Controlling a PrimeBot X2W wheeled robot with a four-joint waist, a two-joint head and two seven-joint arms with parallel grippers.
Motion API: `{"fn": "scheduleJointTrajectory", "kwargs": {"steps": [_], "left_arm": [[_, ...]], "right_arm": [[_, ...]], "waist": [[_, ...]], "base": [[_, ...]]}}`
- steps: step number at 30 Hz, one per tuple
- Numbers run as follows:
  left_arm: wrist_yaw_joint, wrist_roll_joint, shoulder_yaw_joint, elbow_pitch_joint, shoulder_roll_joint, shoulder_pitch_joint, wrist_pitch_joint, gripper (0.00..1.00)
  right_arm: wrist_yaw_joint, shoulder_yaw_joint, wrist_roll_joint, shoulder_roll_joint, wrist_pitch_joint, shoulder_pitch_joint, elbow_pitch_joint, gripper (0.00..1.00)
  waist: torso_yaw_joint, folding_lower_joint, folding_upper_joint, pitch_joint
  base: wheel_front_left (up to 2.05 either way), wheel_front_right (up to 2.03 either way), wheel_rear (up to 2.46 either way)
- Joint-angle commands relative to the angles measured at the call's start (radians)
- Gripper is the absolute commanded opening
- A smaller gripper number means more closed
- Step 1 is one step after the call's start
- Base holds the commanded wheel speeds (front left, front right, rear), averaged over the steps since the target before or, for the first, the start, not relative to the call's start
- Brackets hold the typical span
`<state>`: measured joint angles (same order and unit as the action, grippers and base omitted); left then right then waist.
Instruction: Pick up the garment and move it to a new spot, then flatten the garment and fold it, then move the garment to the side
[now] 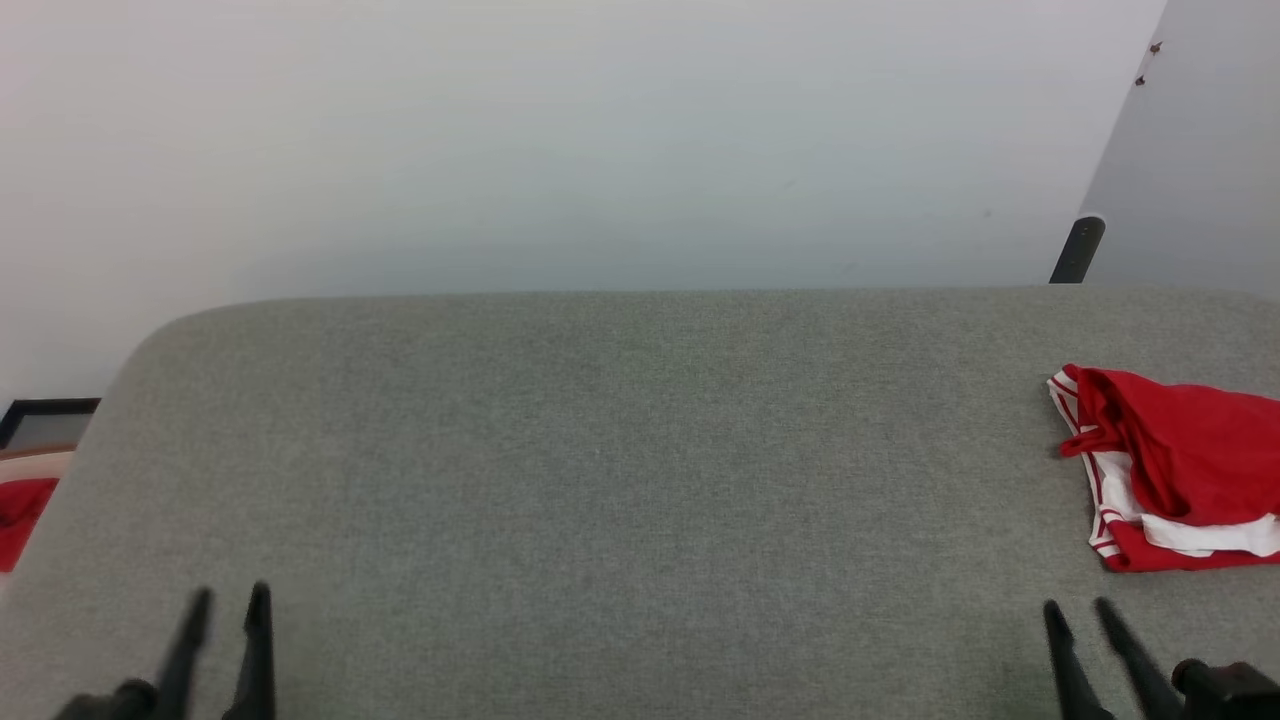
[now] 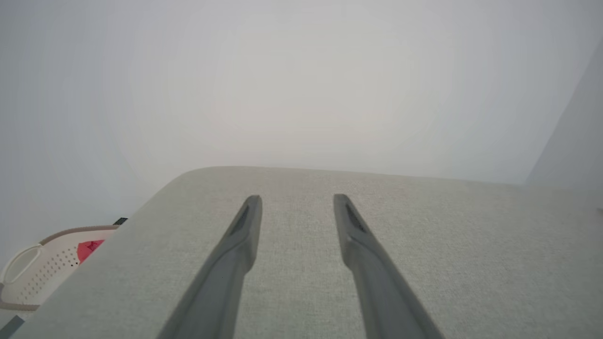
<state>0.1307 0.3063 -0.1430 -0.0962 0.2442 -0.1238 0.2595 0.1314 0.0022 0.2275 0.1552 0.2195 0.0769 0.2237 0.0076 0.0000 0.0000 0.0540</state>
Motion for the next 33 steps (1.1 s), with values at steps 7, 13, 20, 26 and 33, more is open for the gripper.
{"fn": "scheduleJointTrajectory", "kwargs": {"steps": [7,13,20,26,33], "left_arm": [[0.0,0.07,0.007,-0.042,-0.034,0.004,-0.027,0.0],[0.0,0.175,0.009,-0.05,-0.047,0.023,-0.057,0.0],[0.0,0.287,0.011,-0.058,-0.061,0.044,-0.087,0.0],[0.0,0.377,0.013,-0.066,-0.073,0.061,-0.112,0.0],[0.0,0.474,0.015,-0.074,-0.085,0.08,-0.139,0.0]], "right_arm": [[0.0,-0.006,0.075,-0.015,-0.023,-0.006,0.032,0.0],[0.0,-0.016,0.186,-0.023,-0.049,-0.021,0.03,0.0],[0.0,-0.025,0.305,-0.031,-0.077,-0.038,0.028,0.0],[0.0,-0.033,0.4,-0.037,-0.099,-0.051,0.026,0.0],[0.0,-0.042,0.503,-0.044,-0.123,-0.067,0.025,0.0]], "waist": [[0.0,0.0,0.0,-0.002],[-0.001,0.0,0.0,-0.005],[-0.001,0.0,0.0,-0.008],[-0.002,0.0,0.0,-0.011],[-0.002,0.0,0.0,-0.014]], "base": [[0.0,0.0,0.0],[0.0,0.0,0.0],[0.0,0.0,0.0],[0.0,0.0,0.0],[0.0,0.0,0.0]]}}
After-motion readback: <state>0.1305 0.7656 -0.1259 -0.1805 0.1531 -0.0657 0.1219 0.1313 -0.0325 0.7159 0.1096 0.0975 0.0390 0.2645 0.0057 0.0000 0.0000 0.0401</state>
